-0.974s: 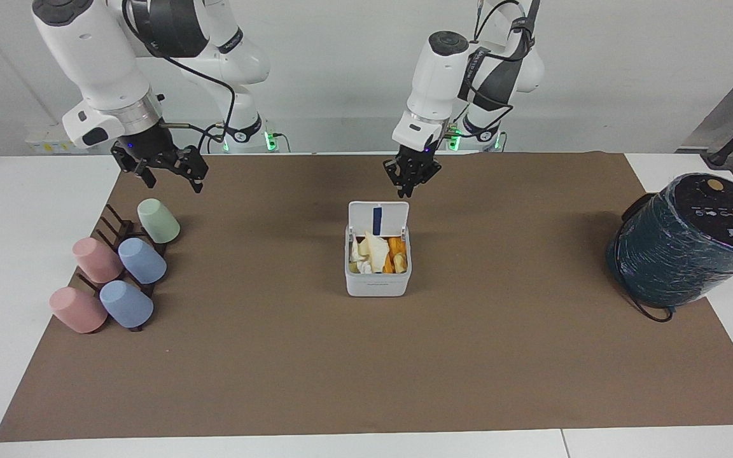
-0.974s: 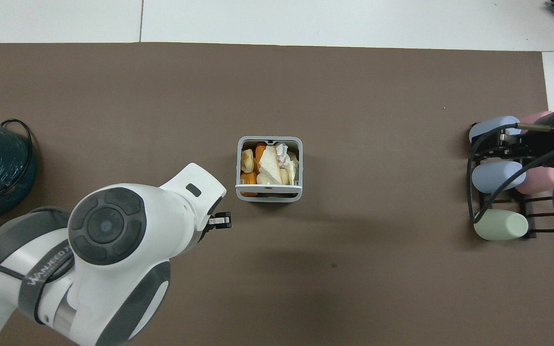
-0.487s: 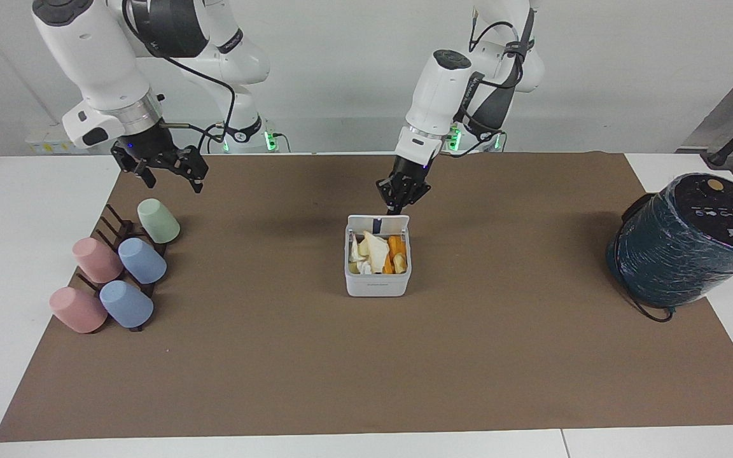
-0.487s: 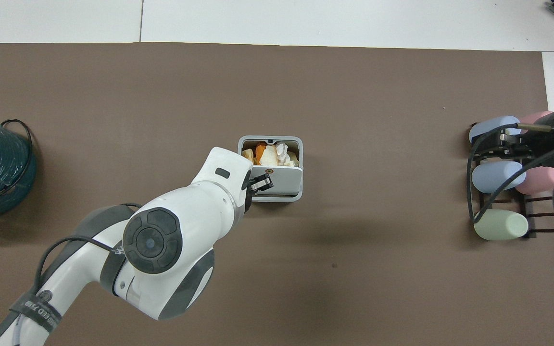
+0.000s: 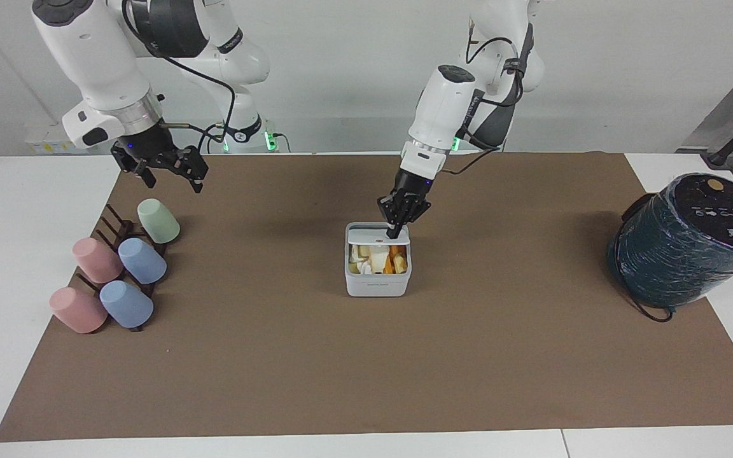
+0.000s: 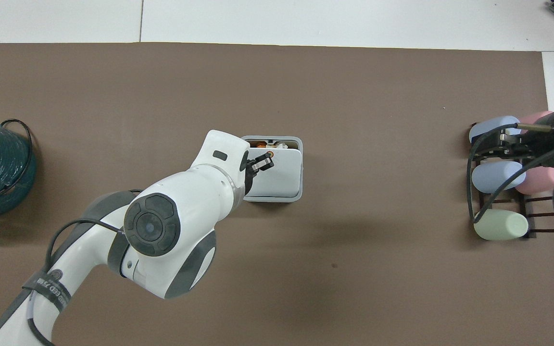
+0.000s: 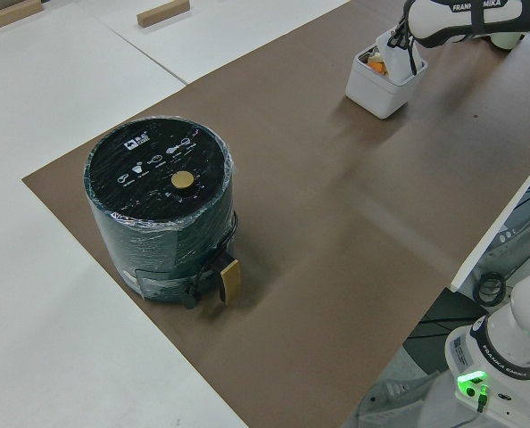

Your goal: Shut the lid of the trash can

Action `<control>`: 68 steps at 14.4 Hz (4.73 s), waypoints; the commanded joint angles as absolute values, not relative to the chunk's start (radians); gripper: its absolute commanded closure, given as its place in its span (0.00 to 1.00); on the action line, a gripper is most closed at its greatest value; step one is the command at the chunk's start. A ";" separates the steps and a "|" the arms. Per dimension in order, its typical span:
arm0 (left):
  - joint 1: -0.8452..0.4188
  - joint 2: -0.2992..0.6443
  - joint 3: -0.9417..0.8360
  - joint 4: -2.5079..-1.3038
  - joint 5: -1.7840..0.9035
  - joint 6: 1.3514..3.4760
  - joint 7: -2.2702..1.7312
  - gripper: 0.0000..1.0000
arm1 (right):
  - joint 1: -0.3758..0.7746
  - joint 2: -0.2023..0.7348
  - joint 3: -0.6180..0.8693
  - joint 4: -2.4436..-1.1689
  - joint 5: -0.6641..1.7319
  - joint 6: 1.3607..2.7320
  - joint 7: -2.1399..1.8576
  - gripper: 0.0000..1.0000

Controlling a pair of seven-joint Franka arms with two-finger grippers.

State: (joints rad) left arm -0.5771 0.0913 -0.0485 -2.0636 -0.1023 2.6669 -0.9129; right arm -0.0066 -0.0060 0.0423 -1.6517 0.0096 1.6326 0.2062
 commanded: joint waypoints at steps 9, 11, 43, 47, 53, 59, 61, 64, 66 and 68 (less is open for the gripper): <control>-0.542 0.259 -0.051 -1.948 -0.117 2.752 -0.930 0.92 | -0.005 -0.029 0.035 -1.677 0.026 1.640 0.198 0.00; -0.543 0.290 -0.051 -1.945 -0.117 2.764 -0.930 0.92 | -0.005 -0.029 0.035 -1.678 0.026 1.638 0.198 0.00; -0.568 0.203 -0.049 -1.871 -0.101 2.285 -0.867 0.92 | -0.005 -0.029 0.035 -1.677 0.026 1.640 0.198 0.00; -0.477 0.127 -0.049 -1.833 -0.101 1.997 -0.666 0.92 | -0.005 -0.029 0.035 -1.677 0.026 1.638 0.198 0.00; -0.234 -0.017 -0.046 -1.770 -0.103 1.646 -0.200 0.90 | -0.005 -0.029 0.035 -1.678 0.026 1.638 0.198 0.00; -0.098 -0.078 -0.046 -1.770 -0.051 1.574 0.077 0.48 | -0.005 -0.029 0.035 -1.677 0.026 1.640 0.198 0.00; -0.092 -0.080 -0.043 -1.770 -0.032 1.581 0.080 0.00 | -0.005 -0.029 0.035 -1.678 0.026 1.640 0.198 0.00; -0.091 -0.080 -0.041 -1.769 -0.029 1.597 0.081 0.00 | -0.005 -0.029 0.035 -1.677 0.026 1.640 0.198 0.00; -0.091 -0.078 -0.041 -1.761 -0.018 1.600 0.080 0.00 | -0.005 -0.029 0.035 -1.677 0.026 1.640 0.198 0.00; -0.097 -0.078 -0.043 -1.761 -0.009 1.608 0.080 0.00 | -0.005 -0.029 0.035 -1.677 0.026 1.638 0.198 0.00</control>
State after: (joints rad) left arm -0.0991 -0.0651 -0.0363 -1.7586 -0.0361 1.5949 0.0670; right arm -0.0066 -0.0060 0.0423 -1.6518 0.0096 1.6326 0.2062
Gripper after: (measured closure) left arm 0.000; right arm 0.000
